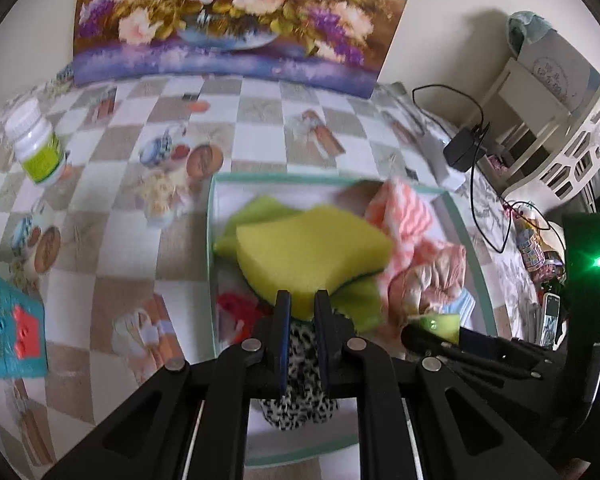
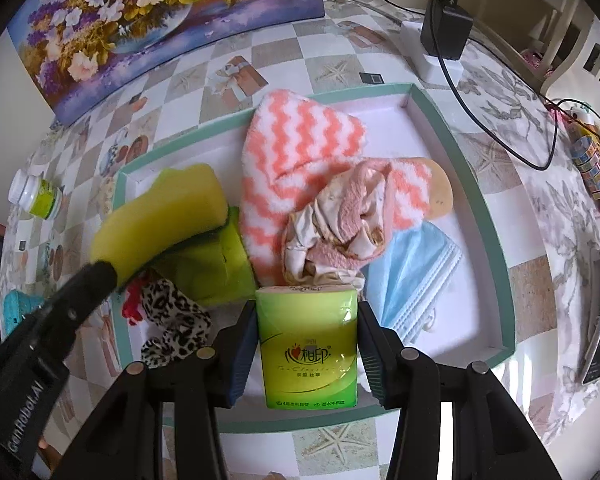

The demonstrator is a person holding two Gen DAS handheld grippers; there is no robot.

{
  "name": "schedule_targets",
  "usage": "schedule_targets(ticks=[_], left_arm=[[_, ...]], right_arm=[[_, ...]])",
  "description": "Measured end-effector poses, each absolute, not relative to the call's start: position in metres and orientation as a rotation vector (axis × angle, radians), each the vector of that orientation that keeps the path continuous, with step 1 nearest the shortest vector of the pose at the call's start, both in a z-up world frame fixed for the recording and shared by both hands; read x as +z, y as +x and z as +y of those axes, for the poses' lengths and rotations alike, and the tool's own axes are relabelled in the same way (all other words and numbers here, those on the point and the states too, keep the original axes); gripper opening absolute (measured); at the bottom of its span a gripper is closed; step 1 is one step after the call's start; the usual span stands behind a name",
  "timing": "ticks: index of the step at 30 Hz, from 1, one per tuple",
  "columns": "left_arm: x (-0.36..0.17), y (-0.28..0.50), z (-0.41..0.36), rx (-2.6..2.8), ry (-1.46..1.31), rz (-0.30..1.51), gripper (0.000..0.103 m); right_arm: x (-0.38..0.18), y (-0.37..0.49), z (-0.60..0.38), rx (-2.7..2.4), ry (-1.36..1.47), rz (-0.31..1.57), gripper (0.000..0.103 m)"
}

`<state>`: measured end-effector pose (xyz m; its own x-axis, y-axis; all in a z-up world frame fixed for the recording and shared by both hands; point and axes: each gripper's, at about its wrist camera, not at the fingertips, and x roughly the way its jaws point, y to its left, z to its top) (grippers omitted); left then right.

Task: Organize soft objects

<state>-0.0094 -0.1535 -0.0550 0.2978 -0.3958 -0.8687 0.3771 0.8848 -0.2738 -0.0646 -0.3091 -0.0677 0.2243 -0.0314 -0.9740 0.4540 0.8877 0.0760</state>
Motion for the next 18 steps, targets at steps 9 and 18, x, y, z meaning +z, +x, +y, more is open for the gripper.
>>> schedule_targets(ticks=[9,18], left_arm=[[-0.06,-0.017,-0.142,-0.494,-0.05,1.229,0.033],[-0.05,-0.014,-0.109,-0.322,-0.015,1.185,0.079]], right_arm=[[-0.073,-0.069,-0.309,-0.346,0.365,1.337,0.062],[-0.069,-0.08,-0.303,-0.353,0.33,1.329,0.07]])
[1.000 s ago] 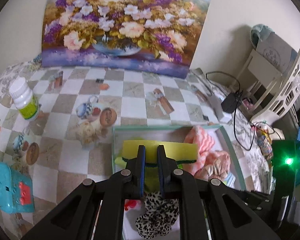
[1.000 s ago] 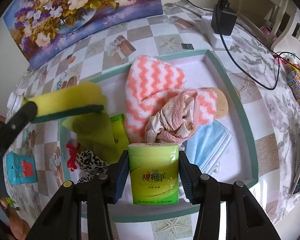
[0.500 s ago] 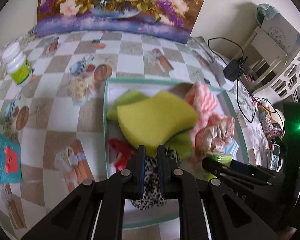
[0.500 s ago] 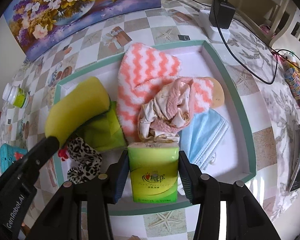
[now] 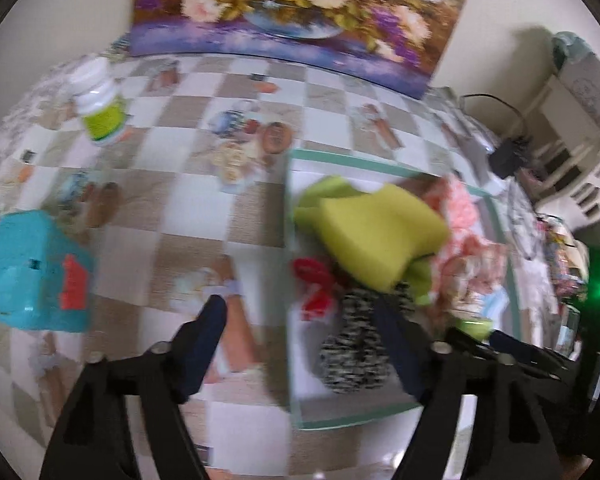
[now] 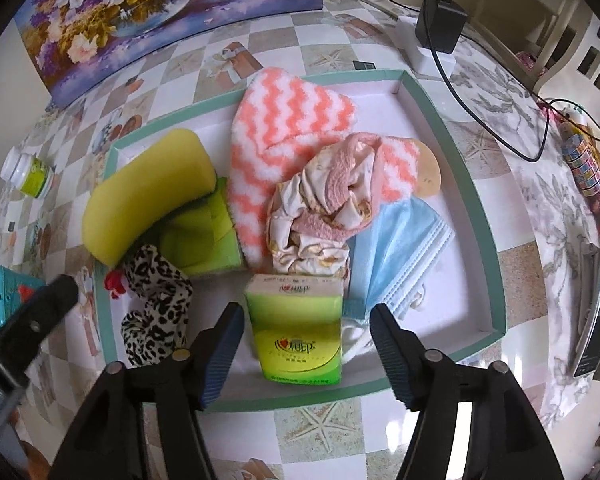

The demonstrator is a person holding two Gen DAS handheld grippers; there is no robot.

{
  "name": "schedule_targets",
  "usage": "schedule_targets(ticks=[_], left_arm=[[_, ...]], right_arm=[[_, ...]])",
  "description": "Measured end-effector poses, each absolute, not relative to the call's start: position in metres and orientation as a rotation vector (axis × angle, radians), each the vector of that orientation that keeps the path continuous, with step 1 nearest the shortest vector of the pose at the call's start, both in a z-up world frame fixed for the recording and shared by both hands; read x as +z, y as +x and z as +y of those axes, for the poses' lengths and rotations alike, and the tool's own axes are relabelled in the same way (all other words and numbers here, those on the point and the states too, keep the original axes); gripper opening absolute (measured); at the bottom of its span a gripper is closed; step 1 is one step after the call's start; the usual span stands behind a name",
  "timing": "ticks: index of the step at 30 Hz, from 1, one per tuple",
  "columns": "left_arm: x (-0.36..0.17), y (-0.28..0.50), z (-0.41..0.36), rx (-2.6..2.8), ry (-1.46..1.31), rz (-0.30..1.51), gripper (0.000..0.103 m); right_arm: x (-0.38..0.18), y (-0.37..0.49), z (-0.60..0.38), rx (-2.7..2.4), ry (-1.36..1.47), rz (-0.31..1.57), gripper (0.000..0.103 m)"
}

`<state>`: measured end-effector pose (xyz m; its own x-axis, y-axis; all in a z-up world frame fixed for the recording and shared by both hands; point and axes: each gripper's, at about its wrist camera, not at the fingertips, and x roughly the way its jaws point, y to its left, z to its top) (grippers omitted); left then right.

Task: Organize soft objects

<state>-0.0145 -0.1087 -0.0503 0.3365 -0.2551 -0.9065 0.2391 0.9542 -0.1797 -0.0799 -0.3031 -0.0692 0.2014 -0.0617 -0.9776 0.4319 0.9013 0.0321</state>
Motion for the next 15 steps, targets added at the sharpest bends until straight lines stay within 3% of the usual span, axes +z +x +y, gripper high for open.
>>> schedule_targets(ticks=[4,5,8,10,12,15], left_arm=[[-0.053,-0.013,-0.097,-0.235,0.056,1.167,0.085],[-0.053,-0.014,-0.095,-0.218,0.073,1.162,0.091],[-0.053,-0.014,-0.087,-0.196,0.095,1.143,0.093],[-0.052,-0.015,-0.082,-0.187,0.093,1.129,0.093],[-0.051,-0.016,-0.077,-0.172,0.099,1.116,0.1],[-0.049,-0.019,-0.072,-0.16,0.11,1.101,0.103]], right_arm=[[-0.066,-0.08,-0.299,-0.357,0.326,1.312,0.083],[-0.064,-0.08,-0.298,-0.358,0.324,1.304,0.084],[-0.06,-0.079,-0.292,-0.344,0.312,1.29,0.085],[-0.058,-0.078,-0.286,-0.346,0.282,1.288,0.091],[-0.058,-0.078,-0.282,-0.343,0.274,1.285,0.092],[-0.057,-0.078,-0.276,-0.345,0.262,1.281,0.095]])
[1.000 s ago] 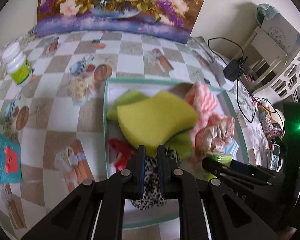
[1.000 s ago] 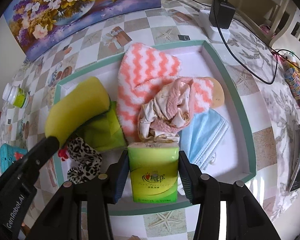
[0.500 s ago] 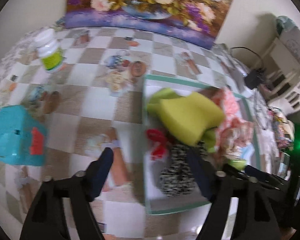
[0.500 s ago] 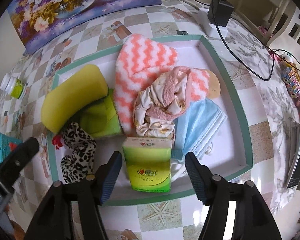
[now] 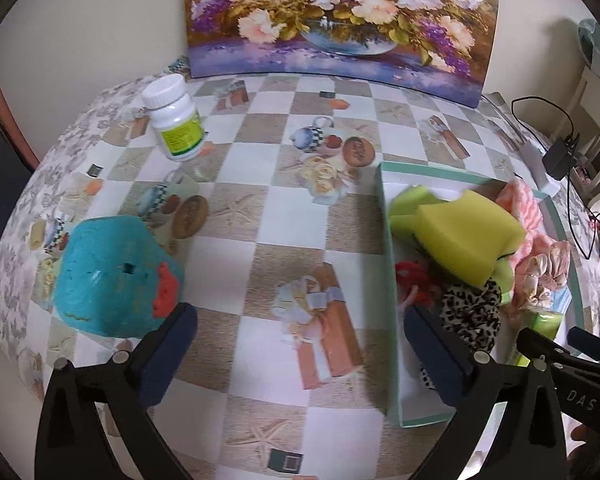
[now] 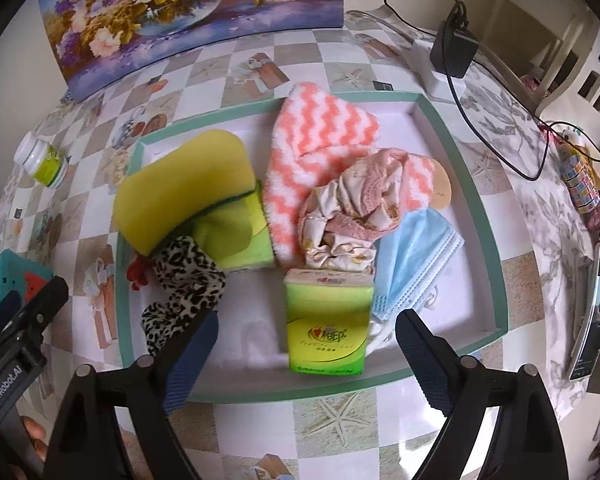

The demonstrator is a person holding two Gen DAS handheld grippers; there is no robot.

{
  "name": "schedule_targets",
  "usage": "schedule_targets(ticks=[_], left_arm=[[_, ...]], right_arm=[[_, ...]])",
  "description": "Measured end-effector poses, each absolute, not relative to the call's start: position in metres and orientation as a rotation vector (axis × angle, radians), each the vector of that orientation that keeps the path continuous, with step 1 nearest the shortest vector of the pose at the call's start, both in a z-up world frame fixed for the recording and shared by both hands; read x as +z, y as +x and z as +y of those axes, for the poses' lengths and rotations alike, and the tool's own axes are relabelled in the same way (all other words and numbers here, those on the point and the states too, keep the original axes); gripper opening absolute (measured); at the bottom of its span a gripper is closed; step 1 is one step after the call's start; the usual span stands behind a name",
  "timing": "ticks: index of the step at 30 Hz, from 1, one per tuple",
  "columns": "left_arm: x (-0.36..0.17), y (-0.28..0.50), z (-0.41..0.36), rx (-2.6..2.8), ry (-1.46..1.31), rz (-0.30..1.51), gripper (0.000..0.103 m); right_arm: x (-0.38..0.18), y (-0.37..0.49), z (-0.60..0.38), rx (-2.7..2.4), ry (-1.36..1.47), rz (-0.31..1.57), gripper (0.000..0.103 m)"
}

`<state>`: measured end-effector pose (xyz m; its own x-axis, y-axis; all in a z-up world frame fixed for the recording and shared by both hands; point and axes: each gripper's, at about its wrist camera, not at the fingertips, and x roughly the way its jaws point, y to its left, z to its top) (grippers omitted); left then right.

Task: Organize soft objects

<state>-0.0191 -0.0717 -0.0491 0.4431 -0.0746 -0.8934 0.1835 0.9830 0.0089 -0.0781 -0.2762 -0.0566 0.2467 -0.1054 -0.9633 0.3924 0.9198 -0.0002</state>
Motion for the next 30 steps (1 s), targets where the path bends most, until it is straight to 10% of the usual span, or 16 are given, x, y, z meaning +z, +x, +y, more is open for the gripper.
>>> schedule_targets(ticks=[30], left_arm=[[-0.035,-0.05,-0.03,-0.084,0.123,1.125,0.103]], right_arm=[[-0.02,-0.112,-0.239,-0.373,0.171,1.175,0.103]])
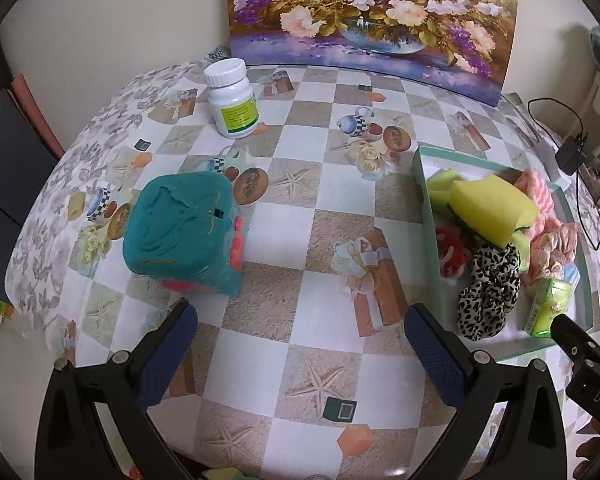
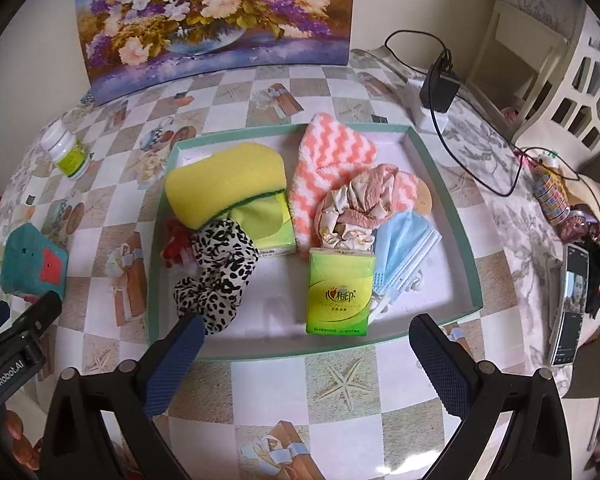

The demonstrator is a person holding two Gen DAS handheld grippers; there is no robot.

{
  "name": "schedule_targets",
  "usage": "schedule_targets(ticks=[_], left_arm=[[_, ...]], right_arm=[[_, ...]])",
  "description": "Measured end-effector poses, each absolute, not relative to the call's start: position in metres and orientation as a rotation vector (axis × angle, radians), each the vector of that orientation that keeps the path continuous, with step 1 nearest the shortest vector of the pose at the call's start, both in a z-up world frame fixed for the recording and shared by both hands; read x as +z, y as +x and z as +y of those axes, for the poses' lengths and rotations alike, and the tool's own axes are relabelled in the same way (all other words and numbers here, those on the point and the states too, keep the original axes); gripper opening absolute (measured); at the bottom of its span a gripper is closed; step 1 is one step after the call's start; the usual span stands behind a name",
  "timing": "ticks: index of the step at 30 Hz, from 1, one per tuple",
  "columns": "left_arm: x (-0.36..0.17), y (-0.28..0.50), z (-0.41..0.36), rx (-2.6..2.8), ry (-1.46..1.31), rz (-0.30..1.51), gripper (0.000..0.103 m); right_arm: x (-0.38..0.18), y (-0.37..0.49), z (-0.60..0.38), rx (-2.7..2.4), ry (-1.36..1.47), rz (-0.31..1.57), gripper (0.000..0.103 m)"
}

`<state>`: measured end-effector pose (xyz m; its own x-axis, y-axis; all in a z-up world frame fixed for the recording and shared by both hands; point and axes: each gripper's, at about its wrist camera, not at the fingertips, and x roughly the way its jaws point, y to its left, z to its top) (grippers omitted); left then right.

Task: Organize soft objects

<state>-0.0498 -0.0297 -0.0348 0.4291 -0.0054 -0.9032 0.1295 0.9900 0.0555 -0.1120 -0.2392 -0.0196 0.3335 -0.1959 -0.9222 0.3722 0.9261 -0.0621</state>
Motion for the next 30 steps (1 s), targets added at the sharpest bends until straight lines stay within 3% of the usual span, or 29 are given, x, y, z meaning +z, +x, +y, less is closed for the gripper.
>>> schedule_targets(ticks=[30], left_arm=[[-0.023,-0.049,-0.039,-0.098,0.181,1.103,0.103]], right_arm=[[-0.013,-0.106,-0.239,-0.35,0.183,1.13,0.103]])
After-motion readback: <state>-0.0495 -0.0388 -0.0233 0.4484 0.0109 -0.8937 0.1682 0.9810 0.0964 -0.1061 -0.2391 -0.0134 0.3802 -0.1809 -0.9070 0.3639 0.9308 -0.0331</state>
